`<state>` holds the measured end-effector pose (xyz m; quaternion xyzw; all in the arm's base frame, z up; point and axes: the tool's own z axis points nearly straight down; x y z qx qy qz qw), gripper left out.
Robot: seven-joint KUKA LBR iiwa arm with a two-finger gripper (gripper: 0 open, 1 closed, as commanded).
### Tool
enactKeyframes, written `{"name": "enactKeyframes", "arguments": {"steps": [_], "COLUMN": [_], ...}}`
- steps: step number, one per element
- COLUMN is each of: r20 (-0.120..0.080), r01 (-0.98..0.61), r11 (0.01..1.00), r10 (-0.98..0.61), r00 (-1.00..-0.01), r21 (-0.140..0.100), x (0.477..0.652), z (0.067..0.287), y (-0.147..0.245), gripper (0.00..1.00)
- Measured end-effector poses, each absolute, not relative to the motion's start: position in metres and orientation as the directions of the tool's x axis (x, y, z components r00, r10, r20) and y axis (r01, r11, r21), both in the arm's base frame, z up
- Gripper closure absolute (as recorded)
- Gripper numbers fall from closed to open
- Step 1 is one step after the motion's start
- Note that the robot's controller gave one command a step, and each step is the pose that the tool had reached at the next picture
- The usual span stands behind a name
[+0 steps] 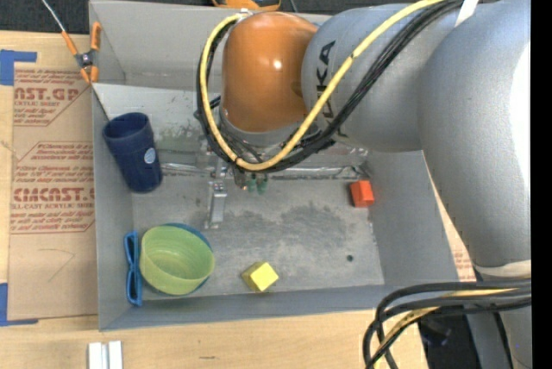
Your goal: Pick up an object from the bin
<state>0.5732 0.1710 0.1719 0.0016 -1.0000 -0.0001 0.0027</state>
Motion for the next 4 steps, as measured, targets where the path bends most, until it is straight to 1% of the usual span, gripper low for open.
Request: {"name": "enactKeyframes", "arguments": {"steps": [1, 2, 3, 4], "r20": [0.005, 0.001, -0.001, 0.001], "r01": [-0.218, -0.233, -0.235, -0.235], "r11": [0.976, 0.972, 0.972, 0.972], "r10": [-0.218, -0.233, -0.235, -0.235], "r00": [-0.976, -0.972, -0.972, -0.972], "r21": [0.001, 0.002, 0.004, 0.003], "x": [0.515, 0.566, 0.565, 0.565], "z": [0.068, 0.070, 0.072, 0.070], "y": [0.221, 0.207, 0.210, 0.208], "gripper": [0.00, 0.00, 1.00, 0.00]}}
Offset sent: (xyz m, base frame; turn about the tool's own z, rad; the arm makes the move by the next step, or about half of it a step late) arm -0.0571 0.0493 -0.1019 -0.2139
